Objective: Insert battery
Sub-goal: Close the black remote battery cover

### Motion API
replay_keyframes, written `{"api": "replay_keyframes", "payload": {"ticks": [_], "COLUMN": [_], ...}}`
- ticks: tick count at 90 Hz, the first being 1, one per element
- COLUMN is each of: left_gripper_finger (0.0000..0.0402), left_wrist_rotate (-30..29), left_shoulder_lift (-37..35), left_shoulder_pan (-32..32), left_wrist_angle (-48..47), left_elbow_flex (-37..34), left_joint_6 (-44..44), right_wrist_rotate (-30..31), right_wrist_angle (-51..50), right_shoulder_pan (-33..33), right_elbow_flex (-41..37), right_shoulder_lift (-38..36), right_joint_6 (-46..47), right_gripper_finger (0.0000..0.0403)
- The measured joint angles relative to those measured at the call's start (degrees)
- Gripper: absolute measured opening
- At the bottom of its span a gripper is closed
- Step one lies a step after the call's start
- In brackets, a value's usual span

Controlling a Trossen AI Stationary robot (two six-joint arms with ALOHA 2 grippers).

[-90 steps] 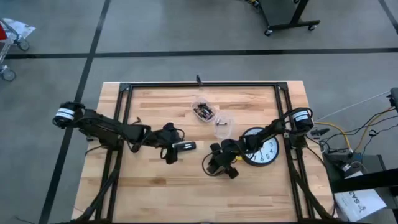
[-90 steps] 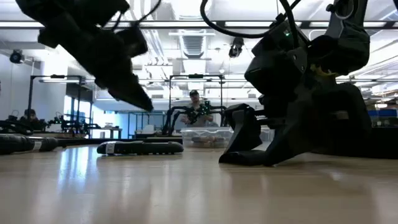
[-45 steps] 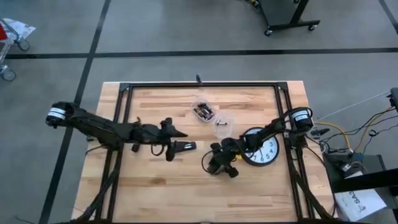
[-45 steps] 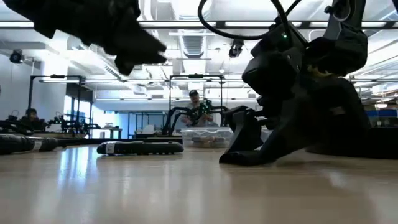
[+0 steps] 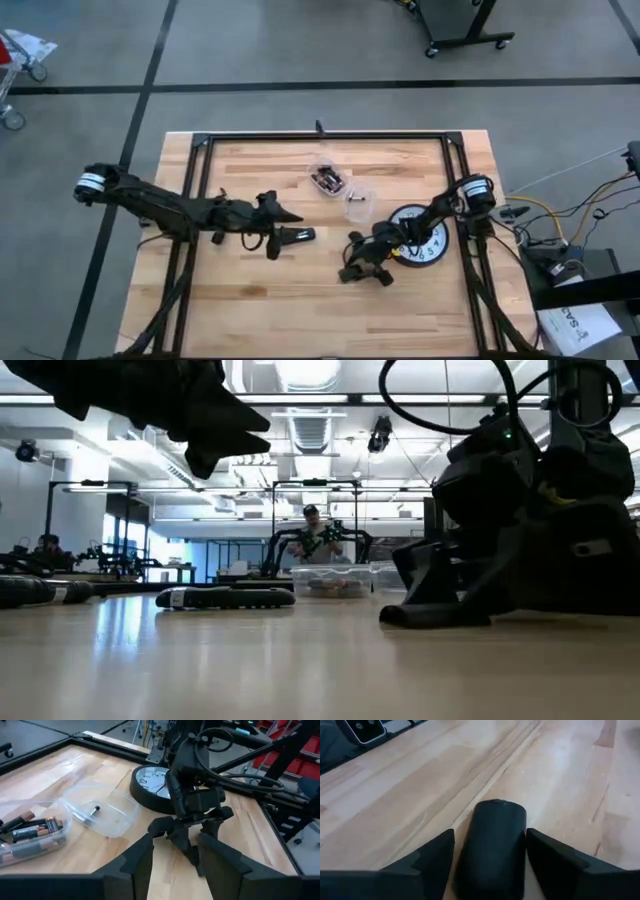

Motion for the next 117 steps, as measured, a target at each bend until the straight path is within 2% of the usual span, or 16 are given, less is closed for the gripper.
{"api": "replay_keyframes", "payload": {"ticks": [12, 23, 35, 52, 63, 83, 117], "left_gripper_finger": [0.0133, 0.0126, 0.0118, 0.0108, 0.0107, 0.0118, 0.0153], "left_wrist_rotate": [-2.5, -3.4, -3.4, -4.3, -4.4, -5.8, -6.2], "left_shoulder_lift": [0.0, 0.0, 0.0, 0.0, 0.0, 2.0, 11.4], "left_shoulder_pan": [-1.0, -1.4, -2.2, -3.4, -3.8, -4.9, -5.8], "left_wrist_angle": [-1.2, -2.1, -2.4, -6.5, -9.2, -14.3, -14.0], "left_elbow_flex": [0.0, 0.0, 0.0, 0.0, 0.0, 0.0, 0.0], "left_joint_6": [-0.3, -0.8, -0.9, -1.9, -3.3, -5.6, -7.7], "right_wrist_rotate": [0.4, 2.0, 5.3, 13.5, 14.9, 16.9, 18.9], "right_wrist_angle": [5.1, 5.5, 5.6, 5.5, 5.5, 5.0, 3.7], "right_shoulder_pan": [0.2, 0.7, 1.9, 5.2, 5.4, 5.5, 5.6], "right_elbow_flex": [-0.1, -0.1, -0.2, -0.3, -0.3, -0.1, 0.0], "right_shoulder_lift": [2.4, 2.6, 2.5, 2.3, 2.4, 2.4, 2.4], "right_joint_6": [1.6, 1.6, 0.4, 0.3, 0.4, -0.5, 0.5], "right_gripper_finger": [0.0249, 0.0248, 0.0232, 0.0216, 0.0221, 0.0221, 0.0163]}}
